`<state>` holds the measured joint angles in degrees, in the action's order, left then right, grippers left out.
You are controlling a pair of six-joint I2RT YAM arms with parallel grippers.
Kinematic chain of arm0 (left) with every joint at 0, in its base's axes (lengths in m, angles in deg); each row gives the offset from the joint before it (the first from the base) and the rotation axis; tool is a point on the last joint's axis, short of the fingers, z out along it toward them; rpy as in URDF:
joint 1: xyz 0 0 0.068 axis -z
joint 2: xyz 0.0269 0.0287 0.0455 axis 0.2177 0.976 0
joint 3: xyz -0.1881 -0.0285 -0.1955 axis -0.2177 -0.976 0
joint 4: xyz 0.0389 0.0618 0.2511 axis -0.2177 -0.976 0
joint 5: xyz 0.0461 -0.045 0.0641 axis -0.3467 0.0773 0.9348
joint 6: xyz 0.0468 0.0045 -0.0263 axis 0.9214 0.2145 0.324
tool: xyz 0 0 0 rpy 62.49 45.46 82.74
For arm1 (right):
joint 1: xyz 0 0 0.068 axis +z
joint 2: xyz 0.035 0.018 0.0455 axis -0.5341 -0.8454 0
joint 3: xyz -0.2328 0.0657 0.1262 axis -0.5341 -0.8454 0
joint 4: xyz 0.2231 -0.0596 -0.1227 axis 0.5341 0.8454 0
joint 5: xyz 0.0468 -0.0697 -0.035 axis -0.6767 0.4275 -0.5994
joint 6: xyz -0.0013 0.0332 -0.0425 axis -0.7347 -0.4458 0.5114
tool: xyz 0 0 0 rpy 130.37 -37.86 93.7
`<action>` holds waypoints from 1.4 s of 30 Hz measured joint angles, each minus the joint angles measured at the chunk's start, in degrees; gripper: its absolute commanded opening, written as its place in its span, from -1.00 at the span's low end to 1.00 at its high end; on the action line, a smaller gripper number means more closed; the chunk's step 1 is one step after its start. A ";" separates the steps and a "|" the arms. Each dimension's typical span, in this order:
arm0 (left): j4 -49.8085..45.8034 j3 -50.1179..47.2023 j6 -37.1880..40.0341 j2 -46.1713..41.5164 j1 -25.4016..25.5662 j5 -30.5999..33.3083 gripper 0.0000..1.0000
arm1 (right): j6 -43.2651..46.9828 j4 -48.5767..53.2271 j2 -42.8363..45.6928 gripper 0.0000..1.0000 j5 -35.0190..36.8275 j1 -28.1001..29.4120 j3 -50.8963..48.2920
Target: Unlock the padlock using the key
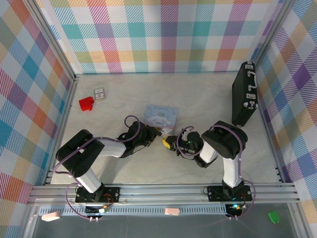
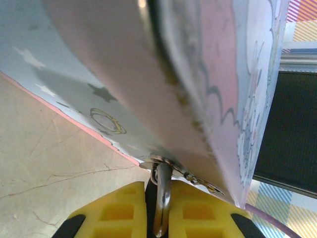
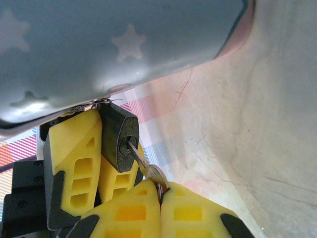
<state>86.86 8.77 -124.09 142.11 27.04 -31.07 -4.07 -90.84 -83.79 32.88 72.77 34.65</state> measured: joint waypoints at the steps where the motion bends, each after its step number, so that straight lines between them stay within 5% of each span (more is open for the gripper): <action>1: 0.00 0.00 0.02 0.00 0.00 -0.04 -1.00 | 0.02 0.00 0.00 -1.00 -0.17 -0.02 0.00; 11: 0.02 0.04 0.04 0.00 0.00 -2.05 -1.00 | 1.53 -0.13 -0.07 -1.00 -6.99 -3.45 -0.48; 42: -3.91 3.56 3.02 -0.09 0.76 -3.13 -1.00 | 2.82 -1.75 -1.25 -1.00 -13.29 -8.55 -0.39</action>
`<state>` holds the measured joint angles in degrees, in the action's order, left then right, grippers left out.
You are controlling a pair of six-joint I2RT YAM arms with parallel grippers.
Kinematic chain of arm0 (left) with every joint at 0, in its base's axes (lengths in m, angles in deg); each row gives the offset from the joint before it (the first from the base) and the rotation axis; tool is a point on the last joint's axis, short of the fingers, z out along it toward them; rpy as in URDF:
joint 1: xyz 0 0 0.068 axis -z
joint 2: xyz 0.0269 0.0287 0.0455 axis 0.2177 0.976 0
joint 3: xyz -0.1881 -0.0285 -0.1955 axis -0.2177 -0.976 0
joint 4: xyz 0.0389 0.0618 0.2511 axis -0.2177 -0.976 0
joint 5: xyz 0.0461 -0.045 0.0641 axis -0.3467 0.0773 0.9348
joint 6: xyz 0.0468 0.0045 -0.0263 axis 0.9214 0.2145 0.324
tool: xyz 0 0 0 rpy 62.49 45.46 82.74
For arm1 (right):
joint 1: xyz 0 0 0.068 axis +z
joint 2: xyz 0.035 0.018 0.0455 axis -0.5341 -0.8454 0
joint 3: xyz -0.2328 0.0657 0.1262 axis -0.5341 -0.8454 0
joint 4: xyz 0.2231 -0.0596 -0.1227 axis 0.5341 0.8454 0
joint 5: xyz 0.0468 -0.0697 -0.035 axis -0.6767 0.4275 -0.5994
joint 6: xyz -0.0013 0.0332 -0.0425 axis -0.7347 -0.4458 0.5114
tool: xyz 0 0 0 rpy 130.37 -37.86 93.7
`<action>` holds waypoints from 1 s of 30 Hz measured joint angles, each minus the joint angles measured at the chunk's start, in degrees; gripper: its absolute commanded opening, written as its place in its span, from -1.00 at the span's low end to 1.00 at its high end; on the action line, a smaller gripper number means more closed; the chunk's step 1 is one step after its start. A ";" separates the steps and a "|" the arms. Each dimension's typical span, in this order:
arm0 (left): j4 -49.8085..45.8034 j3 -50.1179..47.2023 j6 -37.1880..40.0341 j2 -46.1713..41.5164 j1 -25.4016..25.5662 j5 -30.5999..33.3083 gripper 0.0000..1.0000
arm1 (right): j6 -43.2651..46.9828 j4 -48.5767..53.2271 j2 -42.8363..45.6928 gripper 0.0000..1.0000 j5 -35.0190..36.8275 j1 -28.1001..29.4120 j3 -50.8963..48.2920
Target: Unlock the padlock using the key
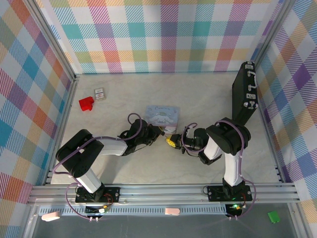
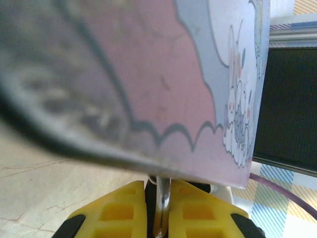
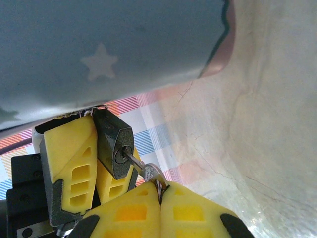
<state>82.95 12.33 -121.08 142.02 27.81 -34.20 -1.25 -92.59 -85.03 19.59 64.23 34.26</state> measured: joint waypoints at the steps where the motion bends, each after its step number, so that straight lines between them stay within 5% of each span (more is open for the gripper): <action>1: -0.22 0.39 0.20 0.20 0.07 0.00 -1.00 | 0.02 0.13 0.04 -1.00 0.00 -0.13 0.04; 30: -5.92 5.53 6.45 3.32 1.64 -2.97 -0.89 | 4.22 16.02 8.87 -1.00 -1.25 -1.49 0.09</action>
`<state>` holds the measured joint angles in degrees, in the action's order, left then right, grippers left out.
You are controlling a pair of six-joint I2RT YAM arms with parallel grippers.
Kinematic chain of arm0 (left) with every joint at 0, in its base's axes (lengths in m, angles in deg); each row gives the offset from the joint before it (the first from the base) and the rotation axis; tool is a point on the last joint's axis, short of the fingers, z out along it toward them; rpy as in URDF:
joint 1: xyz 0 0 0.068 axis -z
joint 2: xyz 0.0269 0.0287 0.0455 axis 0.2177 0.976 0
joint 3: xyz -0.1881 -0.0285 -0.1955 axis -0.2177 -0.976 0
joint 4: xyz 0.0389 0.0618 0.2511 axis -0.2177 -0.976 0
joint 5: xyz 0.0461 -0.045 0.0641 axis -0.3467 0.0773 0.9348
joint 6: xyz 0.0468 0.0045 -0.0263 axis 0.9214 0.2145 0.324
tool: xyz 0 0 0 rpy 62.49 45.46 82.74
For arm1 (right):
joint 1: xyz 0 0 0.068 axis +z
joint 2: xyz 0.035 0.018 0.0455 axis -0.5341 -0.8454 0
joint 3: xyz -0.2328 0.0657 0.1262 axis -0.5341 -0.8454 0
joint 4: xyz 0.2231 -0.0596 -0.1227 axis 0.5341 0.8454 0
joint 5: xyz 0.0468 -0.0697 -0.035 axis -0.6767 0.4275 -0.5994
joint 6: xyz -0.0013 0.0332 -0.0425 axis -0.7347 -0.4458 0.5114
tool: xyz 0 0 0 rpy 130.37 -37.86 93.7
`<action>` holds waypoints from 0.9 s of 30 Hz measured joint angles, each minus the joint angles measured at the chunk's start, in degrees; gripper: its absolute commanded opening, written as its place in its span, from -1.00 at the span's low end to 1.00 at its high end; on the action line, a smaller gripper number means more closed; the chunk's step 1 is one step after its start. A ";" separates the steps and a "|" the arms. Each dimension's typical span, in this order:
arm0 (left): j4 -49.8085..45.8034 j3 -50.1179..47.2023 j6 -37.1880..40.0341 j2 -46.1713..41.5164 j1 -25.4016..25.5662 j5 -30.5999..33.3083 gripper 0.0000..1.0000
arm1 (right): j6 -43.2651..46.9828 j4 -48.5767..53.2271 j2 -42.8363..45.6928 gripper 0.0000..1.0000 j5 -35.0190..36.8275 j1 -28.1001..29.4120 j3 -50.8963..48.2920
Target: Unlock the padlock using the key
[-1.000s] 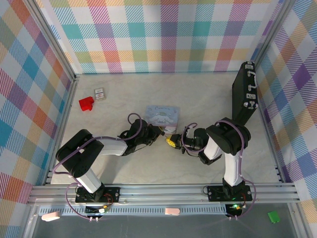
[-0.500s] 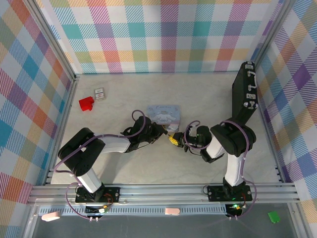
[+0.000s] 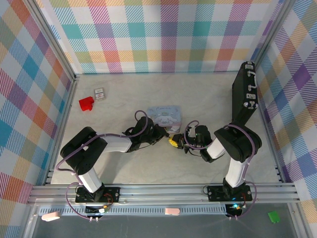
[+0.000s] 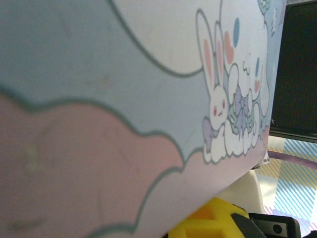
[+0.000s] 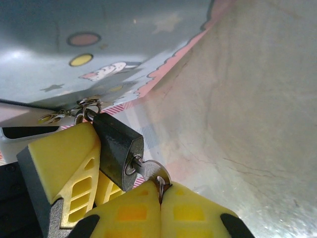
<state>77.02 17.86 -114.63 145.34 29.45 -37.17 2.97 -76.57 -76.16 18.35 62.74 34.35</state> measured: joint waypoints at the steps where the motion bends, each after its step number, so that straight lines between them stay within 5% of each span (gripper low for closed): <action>1: 0.15 0.00 -0.02 0.26 0.02 -0.04 -0.88 | 0.13 0.35 0.00 -1.00 0.00 0.00 0.00; 11: 0.57 0.00 -0.04 0.61 0.22 0.02 -0.77 | 0.33 0.48 -0.02 -1.00 0.61 0.42 0.00; 20: 3.69 -1.36 -1.57 1.18 0.87 0.22 -0.40 | 0.33 -0.07 -0.02 -1.00 2.16 1.95 0.00; 27: 12.09 -4.48 -2.62 2.27 1.07 0.85 -0.40 | 0.31 -0.92 0.52 -1.00 4.94 3.87 -0.59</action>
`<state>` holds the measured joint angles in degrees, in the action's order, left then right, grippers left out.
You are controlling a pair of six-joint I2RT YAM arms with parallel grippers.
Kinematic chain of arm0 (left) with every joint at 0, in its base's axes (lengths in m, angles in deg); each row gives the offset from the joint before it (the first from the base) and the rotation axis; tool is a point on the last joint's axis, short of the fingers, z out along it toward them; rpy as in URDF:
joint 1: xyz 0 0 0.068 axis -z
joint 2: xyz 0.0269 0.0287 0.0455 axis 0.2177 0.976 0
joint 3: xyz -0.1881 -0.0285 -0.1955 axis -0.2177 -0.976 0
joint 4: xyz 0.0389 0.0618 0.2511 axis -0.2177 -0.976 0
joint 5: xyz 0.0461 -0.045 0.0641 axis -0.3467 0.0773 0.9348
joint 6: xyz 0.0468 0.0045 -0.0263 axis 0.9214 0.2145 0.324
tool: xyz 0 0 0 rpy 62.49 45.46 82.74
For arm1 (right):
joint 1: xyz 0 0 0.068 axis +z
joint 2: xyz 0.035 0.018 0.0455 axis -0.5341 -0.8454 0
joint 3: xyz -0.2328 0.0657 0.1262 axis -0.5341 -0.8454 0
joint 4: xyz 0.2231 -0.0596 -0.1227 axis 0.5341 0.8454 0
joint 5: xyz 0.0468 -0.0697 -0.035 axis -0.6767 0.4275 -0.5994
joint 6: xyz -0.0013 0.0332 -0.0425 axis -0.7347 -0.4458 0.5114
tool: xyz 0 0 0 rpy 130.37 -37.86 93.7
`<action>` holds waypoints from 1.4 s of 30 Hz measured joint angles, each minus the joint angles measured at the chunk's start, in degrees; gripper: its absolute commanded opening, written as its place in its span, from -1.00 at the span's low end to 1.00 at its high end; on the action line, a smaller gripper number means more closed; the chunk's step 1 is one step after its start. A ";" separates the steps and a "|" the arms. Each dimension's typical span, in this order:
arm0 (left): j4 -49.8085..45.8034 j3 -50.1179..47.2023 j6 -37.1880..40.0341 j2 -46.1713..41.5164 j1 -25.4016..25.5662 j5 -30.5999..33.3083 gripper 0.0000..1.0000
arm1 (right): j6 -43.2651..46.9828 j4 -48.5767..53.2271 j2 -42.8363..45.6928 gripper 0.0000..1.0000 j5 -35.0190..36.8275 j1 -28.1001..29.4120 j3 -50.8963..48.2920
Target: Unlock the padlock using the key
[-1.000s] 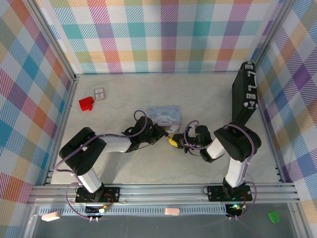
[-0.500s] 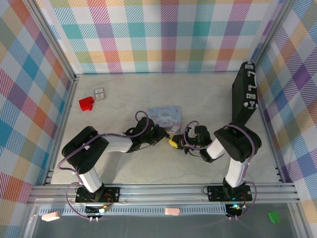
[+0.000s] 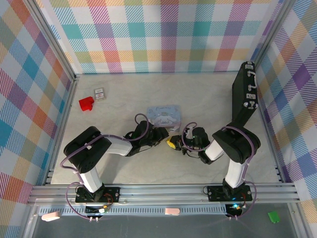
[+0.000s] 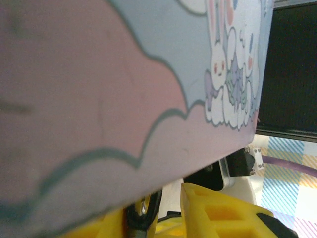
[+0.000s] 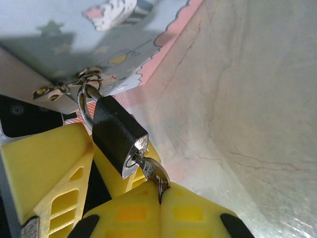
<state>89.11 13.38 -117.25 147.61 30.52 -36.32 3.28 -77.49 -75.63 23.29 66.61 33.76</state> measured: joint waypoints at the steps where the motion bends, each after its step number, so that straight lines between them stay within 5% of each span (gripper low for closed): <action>1: 1.40 -0.35 -0.15 0.35 -0.02 0.02 -0.41 | 0.00 0.04 0.35 -1.00 0.48 0.26 -0.07; 23: 6.36 -1.27 0.57 2.05 -0.44 -0.42 -0.92 | 0.02 0.00 2.58 -1.00 3.78 2.51 -0.04; 42: 2.69 -1.27 -0.39 -0.15 0.26 1.38 -1.00 | -1.55 0.90 1.60 -1.00 -3.54 -1.55 1.22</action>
<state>91.80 12.11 -117.65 147.46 30.78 -34.94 1.73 -76.59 -74.04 19.75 65.06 34.98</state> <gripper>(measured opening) 0.107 0.055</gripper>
